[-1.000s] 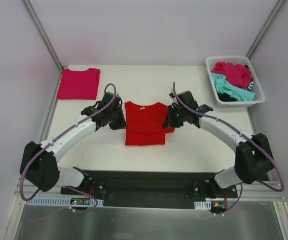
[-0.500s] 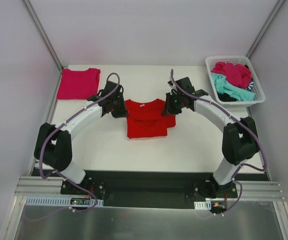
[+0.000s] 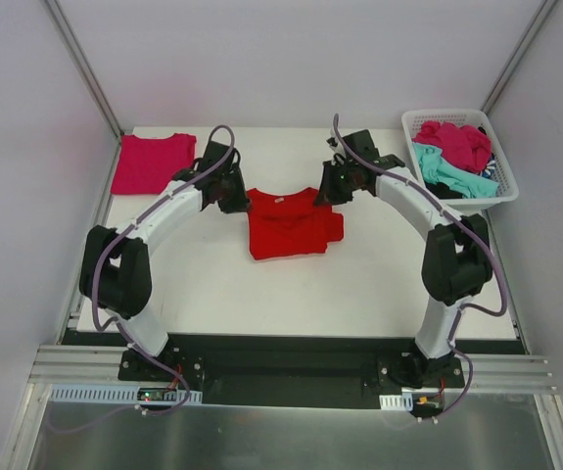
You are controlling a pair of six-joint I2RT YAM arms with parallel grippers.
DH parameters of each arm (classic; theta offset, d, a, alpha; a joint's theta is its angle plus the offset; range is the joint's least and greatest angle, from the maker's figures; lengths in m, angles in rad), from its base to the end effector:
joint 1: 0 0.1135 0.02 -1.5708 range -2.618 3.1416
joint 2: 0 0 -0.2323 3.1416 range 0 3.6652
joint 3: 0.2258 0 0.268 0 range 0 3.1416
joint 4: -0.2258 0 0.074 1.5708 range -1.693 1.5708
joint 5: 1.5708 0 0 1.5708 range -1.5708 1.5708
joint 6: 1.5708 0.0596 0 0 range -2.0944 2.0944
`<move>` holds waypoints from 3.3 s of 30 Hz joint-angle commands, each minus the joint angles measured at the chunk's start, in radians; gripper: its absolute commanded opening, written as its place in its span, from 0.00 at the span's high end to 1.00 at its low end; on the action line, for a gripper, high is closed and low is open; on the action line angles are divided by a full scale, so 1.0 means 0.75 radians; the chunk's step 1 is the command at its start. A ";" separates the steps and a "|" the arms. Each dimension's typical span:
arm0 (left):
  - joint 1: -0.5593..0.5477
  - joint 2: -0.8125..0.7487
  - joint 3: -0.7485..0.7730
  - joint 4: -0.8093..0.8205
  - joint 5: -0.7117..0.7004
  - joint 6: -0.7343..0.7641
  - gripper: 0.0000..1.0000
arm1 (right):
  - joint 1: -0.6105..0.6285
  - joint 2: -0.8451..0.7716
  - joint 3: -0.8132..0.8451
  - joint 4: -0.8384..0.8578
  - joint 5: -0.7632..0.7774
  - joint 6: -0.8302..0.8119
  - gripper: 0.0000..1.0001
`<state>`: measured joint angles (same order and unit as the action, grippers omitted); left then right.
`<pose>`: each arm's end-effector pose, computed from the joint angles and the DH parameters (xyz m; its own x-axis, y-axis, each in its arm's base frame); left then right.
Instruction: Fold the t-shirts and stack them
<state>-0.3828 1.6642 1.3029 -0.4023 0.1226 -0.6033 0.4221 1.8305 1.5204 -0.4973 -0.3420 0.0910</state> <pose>0.3715 -0.1574 0.2165 -0.7851 -0.2909 -0.5469 0.0088 0.8775 -0.4795 0.3902 0.1971 0.2214 -0.7106 -0.2253 -0.6665 -0.5351 0.7882 0.3041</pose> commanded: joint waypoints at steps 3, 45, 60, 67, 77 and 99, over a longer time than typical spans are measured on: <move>0.064 0.129 0.189 0.000 -0.010 0.048 1.00 | -0.058 0.207 0.261 -0.081 -0.033 -0.056 0.99; 0.204 0.777 1.058 -0.010 -0.016 0.205 1.00 | -0.221 0.652 0.939 -0.055 -0.190 -0.207 0.99; 0.112 0.167 0.483 0.058 0.043 0.150 1.00 | -0.054 0.026 0.187 0.070 -0.064 -0.244 0.99; 0.024 -0.314 0.036 0.023 0.043 0.054 1.00 | 0.063 -0.409 -0.178 -0.004 0.069 -0.156 0.99; -0.109 -0.862 -0.303 -0.187 0.017 -0.057 1.00 | 0.198 -0.964 -0.562 -0.155 0.159 0.007 0.99; -0.277 -0.794 -0.232 -0.247 -0.151 -0.090 1.00 | 0.485 -0.758 -0.477 -0.168 0.377 0.034 0.99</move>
<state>-0.6006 0.9840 1.0397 -0.6182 0.1085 -0.7326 0.8333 1.1240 1.0798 -0.6132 -0.0608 0.1810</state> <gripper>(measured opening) 0.020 0.024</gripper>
